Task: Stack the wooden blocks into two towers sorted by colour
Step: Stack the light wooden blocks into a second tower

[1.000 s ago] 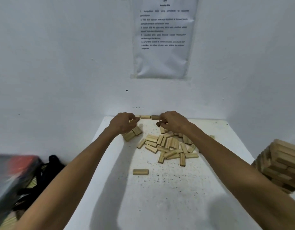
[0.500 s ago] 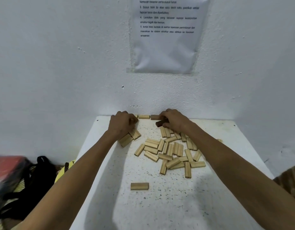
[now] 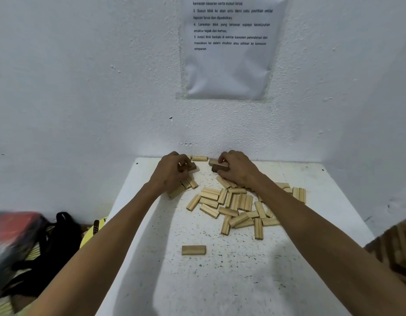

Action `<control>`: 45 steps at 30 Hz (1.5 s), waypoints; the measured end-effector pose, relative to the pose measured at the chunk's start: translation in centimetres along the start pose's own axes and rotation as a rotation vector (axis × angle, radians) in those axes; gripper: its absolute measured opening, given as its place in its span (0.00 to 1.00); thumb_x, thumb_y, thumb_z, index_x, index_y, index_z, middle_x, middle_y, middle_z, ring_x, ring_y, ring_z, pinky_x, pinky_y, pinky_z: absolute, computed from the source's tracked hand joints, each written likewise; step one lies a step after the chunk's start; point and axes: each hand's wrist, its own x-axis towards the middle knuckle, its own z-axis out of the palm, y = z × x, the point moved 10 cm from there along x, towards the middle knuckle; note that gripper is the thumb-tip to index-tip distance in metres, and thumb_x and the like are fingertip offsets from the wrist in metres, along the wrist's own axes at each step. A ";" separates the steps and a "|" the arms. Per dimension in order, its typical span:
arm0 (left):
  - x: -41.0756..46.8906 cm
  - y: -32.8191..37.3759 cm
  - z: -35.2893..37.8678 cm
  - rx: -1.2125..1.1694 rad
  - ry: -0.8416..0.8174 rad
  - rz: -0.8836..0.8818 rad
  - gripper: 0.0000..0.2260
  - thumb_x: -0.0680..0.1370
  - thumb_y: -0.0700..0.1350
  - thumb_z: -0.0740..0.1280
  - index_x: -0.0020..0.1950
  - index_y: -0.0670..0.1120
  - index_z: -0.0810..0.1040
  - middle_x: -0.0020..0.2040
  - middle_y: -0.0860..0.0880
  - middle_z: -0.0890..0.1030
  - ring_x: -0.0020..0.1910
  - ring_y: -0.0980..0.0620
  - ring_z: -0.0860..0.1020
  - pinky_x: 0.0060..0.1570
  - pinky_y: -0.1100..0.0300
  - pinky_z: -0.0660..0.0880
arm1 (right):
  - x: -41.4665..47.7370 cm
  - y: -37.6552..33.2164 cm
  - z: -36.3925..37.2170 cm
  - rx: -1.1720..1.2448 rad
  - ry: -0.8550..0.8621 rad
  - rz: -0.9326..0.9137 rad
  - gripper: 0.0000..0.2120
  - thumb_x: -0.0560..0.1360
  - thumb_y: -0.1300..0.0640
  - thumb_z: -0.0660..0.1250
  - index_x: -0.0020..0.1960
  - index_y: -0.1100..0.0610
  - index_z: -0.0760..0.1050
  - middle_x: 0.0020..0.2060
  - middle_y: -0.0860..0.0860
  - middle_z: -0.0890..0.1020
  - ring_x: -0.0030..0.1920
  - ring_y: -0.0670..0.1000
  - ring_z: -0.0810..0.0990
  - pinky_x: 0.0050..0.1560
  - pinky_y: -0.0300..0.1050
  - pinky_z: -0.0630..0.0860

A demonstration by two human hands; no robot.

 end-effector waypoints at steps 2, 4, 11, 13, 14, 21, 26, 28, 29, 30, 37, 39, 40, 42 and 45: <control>-0.6 0.9 -0.7 -0.024 0.014 0.017 0.10 0.73 0.37 0.74 0.52 0.49 0.85 0.46 0.51 0.78 0.43 0.52 0.78 0.42 0.62 0.70 | -0.8 -0.7 -1.0 0.009 0.048 -0.003 0.16 0.76 0.51 0.73 0.60 0.56 0.78 0.52 0.55 0.78 0.55 0.55 0.75 0.47 0.45 0.67; -1.3 2.0 -1.3 -0.060 0.032 0.025 0.10 0.72 0.37 0.74 0.51 0.49 0.85 0.46 0.51 0.79 0.43 0.53 0.78 0.43 0.61 0.73 | -2.1 -1.6 -1.9 0.017 0.084 -0.008 0.16 0.75 0.51 0.73 0.60 0.55 0.79 0.50 0.55 0.79 0.53 0.55 0.77 0.47 0.47 0.71; -7.3 7.1 -2.9 -0.180 0.066 0.079 0.10 0.71 0.37 0.76 0.47 0.51 0.86 0.43 0.56 0.83 0.40 0.58 0.77 0.44 0.62 0.74 | -10.0 -4.9 -4.3 0.045 0.133 -0.028 0.15 0.73 0.49 0.73 0.57 0.54 0.79 0.47 0.52 0.79 0.48 0.54 0.78 0.47 0.50 0.77; -9.7 8.0 -2.8 -0.213 0.084 0.082 0.08 0.72 0.39 0.76 0.47 0.51 0.85 0.43 0.52 0.83 0.39 0.57 0.78 0.44 0.58 0.77 | -12.9 -5.6 -4.4 0.037 0.121 -0.021 0.14 0.73 0.48 0.72 0.57 0.52 0.79 0.48 0.51 0.79 0.50 0.53 0.77 0.48 0.50 0.77; -11.0 8.4 -2.6 -0.225 0.093 0.082 0.07 0.73 0.40 0.76 0.47 0.51 0.86 0.43 0.51 0.83 0.39 0.56 0.78 0.44 0.57 0.78 | -14.5 -5.9 -4.5 0.043 0.117 -0.012 0.14 0.73 0.48 0.72 0.57 0.51 0.79 0.49 0.50 0.79 0.50 0.52 0.76 0.49 0.50 0.76; -20.1 11.3 -0.5 -0.281 0.094 0.067 0.09 0.73 0.39 0.75 0.47 0.52 0.85 0.45 0.55 0.83 0.40 0.53 0.80 0.45 0.58 0.79 | -24.9 -7.9 -3.7 0.055 0.018 0.004 0.21 0.72 0.48 0.73 0.64 0.53 0.77 0.55 0.49 0.80 0.56 0.51 0.76 0.54 0.51 0.77; -24.7 12.8 1.3 -0.293 0.104 0.052 0.08 0.74 0.38 0.75 0.48 0.51 0.85 0.46 0.54 0.82 0.42 0.54 0.80 0.45 0.63 0.77 | -30.7 -7.7 -1.5 0.054 -0.085 0.021 0.24 0.74 0.47 0.72 0.68 0.53 0.76 0.58 0.47 0.78 0.60 0.49 0.74 0.60 0.47 0.74; -25.8 13.1 2.2 -0.288 0.077 0.052 0.07 0.74 0.39 0.74 0.48 0.51 0.85 0.46 0.54 0.81 0.43 0.54 0.79 0.45 0.63 0.76 | -32.1 -7.7 -0.8 0.065 -0.105 0.014 0.22 0.74 0.47 0.72 0.66 0.52 0.77 0.56 0.46 0.78 0.59 0.49 0.74 0.60 0.46 0.74; -26.2 13.3 2.6 -0.283 0.065 0.048 0.07 0.75 0.40 0.74 0.48 0.51 0.85 0.45 0.55 0.81 0.43 0.53 0.79 0.44 0.63 0.75 | -32.6 -7.7 -0.6 0.069 -0.110 0.008 0.21 0.74 0.47 0.71 0.65 0.52 0.77 0.56 0.45 0.78 0.60 0.48 0.74 0.61 0.46 0.73; -26.5 13.4 2.9 -0.280 0.055 0.041 0.06 0.75 0.40 0.75 0.47 0.51 0.86 0.44 0.55 0.80 0.43 0.54 0.78 0.43 0.64 0.73 | -33.0 -7.8 -0.4 0.076 -0.108 0.001 0.21 0.74 0.47 0.71 0.65 0.51 0.77 0.56 0.45 0.77 0.60 0.48 0.73 0.61 0.45 0.73; -28.6 14.8 3.0 -0.295 0.085 -0.059 0.11 0.73 0.41 0.70 0.44 0.58 0.85 0.43 0.63 0.81 0.48 0.60 0.79 0.44 0.72 0.69 | -34.0 -7.9 -0.1 0.103 -0.147 -0.027 0.23 0.75 0.48 0.71 0.69 0.52 0.75 0.60 0.44 0.75 0.62 0.46 0.70 0.62 0.41 0.69; -29.1 15.0 3.0 -0.265 0.074 -0.069 0.12 0.73 0.42 0.69 0.51 0.56 0.85 0.43 0.67 0.80 0.52 0.61 0.77 0.50 0.72 0.69 | -34.2 -7.3 0.0 0.086 -0.158 -0.028 0.24 0.74 0.49 0.71 0.69 0.52 0.75 0.61 0.43 0.73 0.63 0.47 0.69 0.63 0.42 0.70; -29.2 14.9 3.0 -0.251 0.055 -0.058 0.14 0.73 0.41 0.69 0.55 0.54 0.85 0.46 0.67 0.79 0.54 0.61 0.76 0.53 0.71 0.70 | -34.2 -7.1 0.0 0.084 -0.159 -0.028 0.24 0.74 0.50 0.70 0.69 0.51 0.75 0.60 0.43 0.71 0.64 0.47 0.68 0.62 0.43 0.70; -29.2 14.9 3.2 -0.221 -0.003 -0.005 0.18 0.74 0.42 0.67 0.62 0.51 0.84 0.53 0.64 0.80 0.59 0.58 0.75 0.60 0.65 0.71 | -34.1 -6.7 -0.1 0.099 -0.159 -0.020 0.24 0.75 0.52 0.70 0.70 0.49 0.75 0.60 0.45 0.70 0.63 0.47 0.66 0.62 0.42 0.68; -29.1 14.7 3.8 -0.214 -0.074 0.065 0.22 0.72 0.46 0.64 0.66 0.50 0.82 0.59 0.57 0.83 0.61 0.56 0.75 0.63 0.56 0.73 | -33.8 -6.3 -0.3 0.112 -0.127 -0.016 0.24 0.76 0.55 0.70 0.72 0.48 0.75 0.61 0.47 0.69 0.63 0.48 0.67 0.62 0.42 0.68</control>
